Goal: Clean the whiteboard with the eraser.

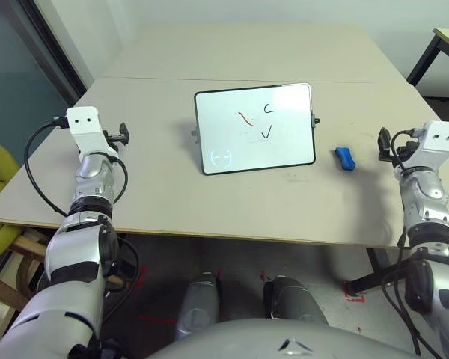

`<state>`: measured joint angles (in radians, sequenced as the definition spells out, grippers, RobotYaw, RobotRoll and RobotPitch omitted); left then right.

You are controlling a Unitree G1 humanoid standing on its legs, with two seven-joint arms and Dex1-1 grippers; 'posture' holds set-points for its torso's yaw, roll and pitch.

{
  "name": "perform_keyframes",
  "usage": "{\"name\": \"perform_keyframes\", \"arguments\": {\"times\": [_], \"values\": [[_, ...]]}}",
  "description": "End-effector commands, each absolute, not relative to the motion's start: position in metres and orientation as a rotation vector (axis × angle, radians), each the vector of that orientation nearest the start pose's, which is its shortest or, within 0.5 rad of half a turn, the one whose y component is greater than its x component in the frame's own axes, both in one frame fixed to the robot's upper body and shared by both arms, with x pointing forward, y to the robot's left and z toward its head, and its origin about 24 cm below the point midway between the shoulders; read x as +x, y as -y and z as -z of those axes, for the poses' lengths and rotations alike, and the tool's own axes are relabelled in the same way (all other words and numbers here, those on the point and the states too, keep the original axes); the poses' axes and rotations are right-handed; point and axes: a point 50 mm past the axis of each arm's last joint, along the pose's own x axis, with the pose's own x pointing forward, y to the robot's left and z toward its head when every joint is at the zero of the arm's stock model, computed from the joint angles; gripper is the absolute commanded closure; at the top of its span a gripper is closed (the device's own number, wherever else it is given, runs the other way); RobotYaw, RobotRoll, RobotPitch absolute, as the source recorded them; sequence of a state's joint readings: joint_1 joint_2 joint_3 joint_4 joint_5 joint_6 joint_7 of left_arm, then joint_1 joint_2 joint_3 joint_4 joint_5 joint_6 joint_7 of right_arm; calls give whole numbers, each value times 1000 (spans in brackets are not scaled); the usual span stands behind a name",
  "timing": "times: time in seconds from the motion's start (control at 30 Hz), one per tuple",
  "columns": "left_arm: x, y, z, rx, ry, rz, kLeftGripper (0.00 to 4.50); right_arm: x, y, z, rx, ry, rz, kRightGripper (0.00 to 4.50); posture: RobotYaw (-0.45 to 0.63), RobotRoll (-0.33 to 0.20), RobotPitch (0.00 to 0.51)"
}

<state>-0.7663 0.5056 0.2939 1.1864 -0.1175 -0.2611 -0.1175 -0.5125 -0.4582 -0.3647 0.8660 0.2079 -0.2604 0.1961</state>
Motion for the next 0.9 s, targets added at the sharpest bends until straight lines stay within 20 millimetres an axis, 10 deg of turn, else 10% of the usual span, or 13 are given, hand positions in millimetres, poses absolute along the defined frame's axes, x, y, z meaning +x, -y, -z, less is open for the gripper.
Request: {"name": "perform_keyframes", "arguments": {"times": [0.03,0.3,0.6,0.9], "values": [[354,-312,-92,90,-46,-292,0,317,319,-70,-30,35,264,10,146,0,31],[359,-314,-112,80,25,-177,0,323,310,-95,-49,13,236,10,128,0,32],[358,-311,-148,97,22,336,0,319,276,-144,36,-262,-65,10,111,0,39],[352,-282,-178,66,-81,944,0,316,258,-148,-52,-593,-126,10,142,0,43]]}}
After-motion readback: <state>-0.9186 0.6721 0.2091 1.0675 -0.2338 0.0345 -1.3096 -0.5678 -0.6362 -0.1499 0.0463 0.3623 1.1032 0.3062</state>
